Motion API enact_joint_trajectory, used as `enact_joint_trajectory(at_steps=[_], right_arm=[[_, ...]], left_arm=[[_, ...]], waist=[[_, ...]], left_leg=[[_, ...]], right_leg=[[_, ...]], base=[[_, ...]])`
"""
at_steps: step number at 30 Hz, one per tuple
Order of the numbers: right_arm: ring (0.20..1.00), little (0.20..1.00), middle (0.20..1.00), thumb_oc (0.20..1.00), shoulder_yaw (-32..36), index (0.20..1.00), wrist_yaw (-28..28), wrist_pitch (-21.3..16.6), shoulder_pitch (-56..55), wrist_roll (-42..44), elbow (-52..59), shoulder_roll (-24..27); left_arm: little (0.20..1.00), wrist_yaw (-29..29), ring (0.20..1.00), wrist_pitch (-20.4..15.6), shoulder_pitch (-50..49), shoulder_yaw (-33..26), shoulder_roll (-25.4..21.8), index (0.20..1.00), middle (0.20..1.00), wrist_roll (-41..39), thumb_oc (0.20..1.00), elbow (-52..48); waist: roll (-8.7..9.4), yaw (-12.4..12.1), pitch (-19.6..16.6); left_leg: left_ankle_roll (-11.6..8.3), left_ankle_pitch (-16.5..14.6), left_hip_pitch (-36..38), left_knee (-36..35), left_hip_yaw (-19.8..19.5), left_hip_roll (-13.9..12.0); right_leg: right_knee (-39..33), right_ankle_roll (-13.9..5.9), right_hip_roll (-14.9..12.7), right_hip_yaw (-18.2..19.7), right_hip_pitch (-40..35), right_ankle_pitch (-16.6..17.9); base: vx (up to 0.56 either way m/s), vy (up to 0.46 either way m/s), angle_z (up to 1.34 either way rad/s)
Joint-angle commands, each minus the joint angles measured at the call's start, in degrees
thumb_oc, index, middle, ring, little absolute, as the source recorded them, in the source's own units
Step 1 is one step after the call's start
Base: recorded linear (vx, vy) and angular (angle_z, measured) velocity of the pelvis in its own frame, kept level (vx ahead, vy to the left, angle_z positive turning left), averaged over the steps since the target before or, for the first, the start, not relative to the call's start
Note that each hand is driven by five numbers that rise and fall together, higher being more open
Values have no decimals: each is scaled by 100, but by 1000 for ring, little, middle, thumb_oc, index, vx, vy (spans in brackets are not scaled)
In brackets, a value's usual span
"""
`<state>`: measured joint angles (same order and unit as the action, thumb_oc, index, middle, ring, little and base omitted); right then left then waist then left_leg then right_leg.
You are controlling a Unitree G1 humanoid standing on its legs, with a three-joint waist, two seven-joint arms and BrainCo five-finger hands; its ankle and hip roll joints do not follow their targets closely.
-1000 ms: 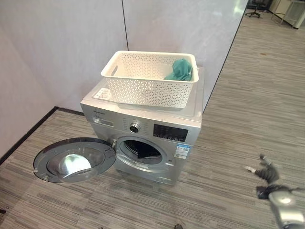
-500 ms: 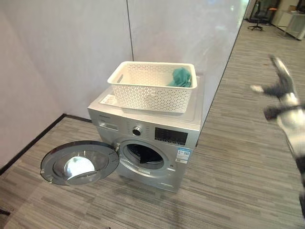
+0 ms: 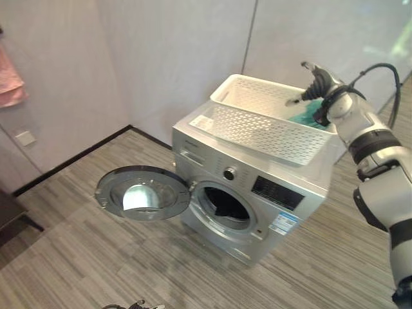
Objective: Grab the laundry basket,head to the washer,open it,put in the laundry and shut it.
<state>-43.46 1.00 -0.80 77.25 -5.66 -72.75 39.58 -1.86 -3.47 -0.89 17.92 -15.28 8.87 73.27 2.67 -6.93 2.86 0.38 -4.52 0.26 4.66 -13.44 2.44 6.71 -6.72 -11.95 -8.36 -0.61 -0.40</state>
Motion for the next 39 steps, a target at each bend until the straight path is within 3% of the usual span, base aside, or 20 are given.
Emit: enact_joint_trajectory(at_steps=[1,5,9,10,18,23,26,35,39], right_arm=[[1000,1000,1000,1000,-410,1000,128,60,516,-431,-380,541],[1000,1000,1000,1000,-479,1000,239,92,336,-597,-499,992],[1000,1000,1000,1000,-370,1000,182,79,81,-511,-331,1422],[1000,1000,1000,1000,-405,1000,222,69,-14,-448,-199,1579],[1000,1000,1000,1000,-462,1000,366,-52,-371,-215,391,1818],[1000,1000,1000,1000,-286,1000,287,-131,-434,239,767,1761],[1000,1000,1000,1000,-428,1000,567,-143,-502,364,783,1525],[1000,1000,1000,1000,-956,1000,1344,-163,-849,221,1308,1242],[1000,1000,1000,1000,-871,1000,1344,-179,-1109,75,1235,1022]], left_arm=[[1000,63,1000,66,-231,-20,-429,1000,1000,-109,1000,541],[1000,58,1000,99,-230,-117,-488,1000,1000,-97,1000,840],[1000,0,1000,120,-139,-223,-489,1000,1000,-144,1000,977],[1000,-16,1000,139,-127,-334,-478,1000,1000,-244,1000,1057],[1000,-98,1000,135,118,-293,-408,1000,1000,-351,1000,1231],[1000,-163,1000,132,257,-142,-382,1000,1000,-288,1000,1312],[1000,-145,1000,148,282,-34,-403,1000,1000,-181,1000,1290],[1000,61,1000,178,79,-40,-400,1000,1000,-13,1000,1263],[1000,77,1000,169,5,-95,-325,1000,1000,14,1000,1276]], waist=[[310,-104,-42],[387,-6,90],[495,86,-11],[525,129,-139],[714,332,-358],[829,431,-417],[905,441,-451],[885,407,-437],[855,361,-381]], left_leg=[[139,-772,236,377,-409,136],[95,-759,357,320,-769,268],[-94,-652,437,125,-1094,166],[-188,-583,497,-11,-1190,2],[-421,-324,665,-492,-1272,-486],[-482,-245,709,-632,-1168,-643],[-493,-273,774,-662,-1104,-696],[-512,-307,865,-725,-984,-787],[-501,-332,909,-751,-933,-809]], right_leg=[[156,-239,78,1077,838,183],[-244,-387,397,1804,1174,491],[-248,-288,411,1605,1005,427],[-249,-252,444,1445,956,397],[-379,-119,610,1087,738,230],[-489,-55,679,1046,639,203],[-539,-33,723,1095,585,213],[-598,-30,740,1117,535,219],[-601,-43,738,1137,550,246]], base=[[79,-27,29],[98,-21,39],[98,-154,111],[91,-117,102],[91,-147,22],[36,-85,-6],[9,-40,-5],[-2,-3,-12],[-11,1,-11]])
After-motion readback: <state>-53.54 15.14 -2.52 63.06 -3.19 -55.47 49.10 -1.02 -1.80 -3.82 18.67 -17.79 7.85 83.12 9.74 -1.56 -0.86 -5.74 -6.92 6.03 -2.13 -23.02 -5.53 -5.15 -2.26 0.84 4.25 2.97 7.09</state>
